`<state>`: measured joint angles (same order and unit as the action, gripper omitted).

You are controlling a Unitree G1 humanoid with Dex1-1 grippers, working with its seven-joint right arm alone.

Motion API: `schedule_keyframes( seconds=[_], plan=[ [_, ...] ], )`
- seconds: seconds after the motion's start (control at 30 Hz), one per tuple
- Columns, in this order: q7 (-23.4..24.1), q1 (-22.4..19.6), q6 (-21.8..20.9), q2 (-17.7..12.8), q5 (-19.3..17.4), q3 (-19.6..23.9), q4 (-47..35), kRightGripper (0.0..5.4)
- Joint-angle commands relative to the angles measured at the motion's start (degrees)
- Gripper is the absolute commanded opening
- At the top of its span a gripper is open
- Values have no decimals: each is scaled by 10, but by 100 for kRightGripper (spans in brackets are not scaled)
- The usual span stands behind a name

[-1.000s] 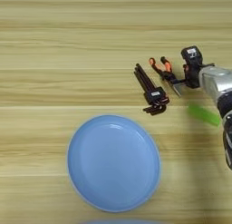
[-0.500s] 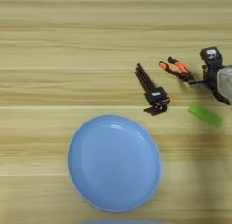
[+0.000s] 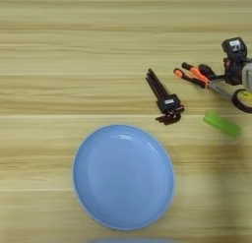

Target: Move the objects on the table

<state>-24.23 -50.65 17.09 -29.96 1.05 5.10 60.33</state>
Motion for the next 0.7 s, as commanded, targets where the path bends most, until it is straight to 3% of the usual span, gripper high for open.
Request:
schedule_keyframes(
  seconds=[0.03,0.27,0.43,0.6,0.7],
  plan=[
    [3,-36,-10,-26,-11,15,-59,538],
    [-49,-17,-33,-51,-44,45,-128,538],
    [-56,-14,-68,-63,-64,74,-138,538],
    [-49,-19,-99,-42,-74,84,-111,538],
    [-68,-10,-136,-21,-80,82,-106,538]
  ],
)
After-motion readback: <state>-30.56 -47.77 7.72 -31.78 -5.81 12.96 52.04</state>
